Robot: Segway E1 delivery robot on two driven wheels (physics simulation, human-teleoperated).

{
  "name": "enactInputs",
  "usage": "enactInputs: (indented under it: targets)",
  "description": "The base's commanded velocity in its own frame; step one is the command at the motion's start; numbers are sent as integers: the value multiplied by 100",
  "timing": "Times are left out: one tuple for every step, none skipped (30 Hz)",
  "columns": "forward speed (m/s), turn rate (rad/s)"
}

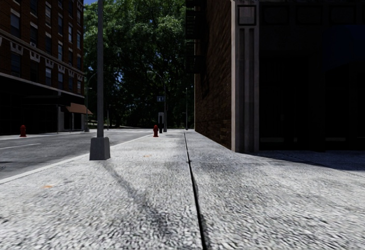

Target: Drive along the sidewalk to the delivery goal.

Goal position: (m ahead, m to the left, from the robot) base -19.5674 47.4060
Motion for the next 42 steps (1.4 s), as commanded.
enactInputs:
  targets:
    - [200,0]
    - [200,0]
    - [200,0]
    - [200,0]
    - [200,0]
    - [200,0]
    - [200,0]
    - [200,0]
    - [200,0]
    - [200,0]
    - [200,0]
    - [200,0]
    - [200,0]
    - [200,0]
    - [200,0]
    - [200,0]
    - [200,0]
    - [200,0]
    - [200,0]
    - [200,0]
    - [200,0]
    - [200,0]
    - [200,0]
    - [200,0]
    - [200,0]
    - [200,0]
    - [200,0]
    - [200,0]
    - [200,0]
    - [200,0]
    - [200,0]
    - [200,0]
    - [200,0]
    - [200,0]
    - [200,0]
    - [200,0]
    - [200,0]
    - [200,0]
    - [200,0]
    - [200,0]
    - [200,0]
    - [200,0]
